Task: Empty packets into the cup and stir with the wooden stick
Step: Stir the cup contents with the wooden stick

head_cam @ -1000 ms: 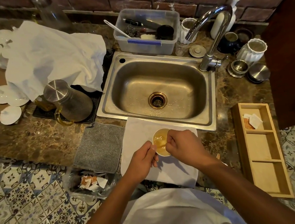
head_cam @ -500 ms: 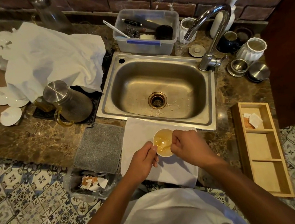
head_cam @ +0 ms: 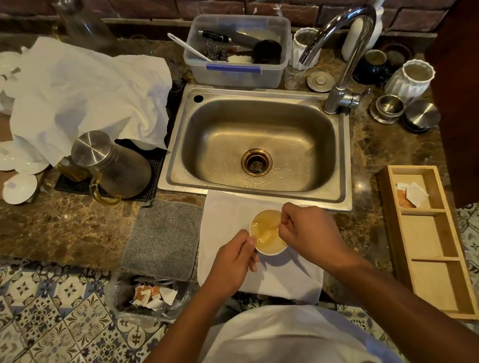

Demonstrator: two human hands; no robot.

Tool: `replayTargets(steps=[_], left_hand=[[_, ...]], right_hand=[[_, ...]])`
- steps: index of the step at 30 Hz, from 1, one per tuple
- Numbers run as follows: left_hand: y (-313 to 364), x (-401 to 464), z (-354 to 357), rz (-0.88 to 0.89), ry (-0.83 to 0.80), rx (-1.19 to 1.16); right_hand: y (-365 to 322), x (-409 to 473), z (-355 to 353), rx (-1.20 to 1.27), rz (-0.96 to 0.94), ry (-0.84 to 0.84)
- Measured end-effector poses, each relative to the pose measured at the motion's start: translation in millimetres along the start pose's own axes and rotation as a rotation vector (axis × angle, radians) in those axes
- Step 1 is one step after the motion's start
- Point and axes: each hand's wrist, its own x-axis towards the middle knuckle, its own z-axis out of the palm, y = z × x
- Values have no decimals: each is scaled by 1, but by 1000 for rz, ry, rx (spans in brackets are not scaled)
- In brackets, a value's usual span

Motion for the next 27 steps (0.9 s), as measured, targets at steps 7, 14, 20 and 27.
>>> replayTargets(steps=[7,14,20,27], left_hand=[[2,2,-1,-16,-17,-9],[3,2,-1,-7,-18,7],[3,2,0,3,-18,25],[4,3,1,3,-13,43]], right_hand=[[-7,-11,9,45,-77,-32],[-5,-7,16,21,-36,133],[9,-15,8,-86,7,103],[3,-28,12,-76,21,7]])
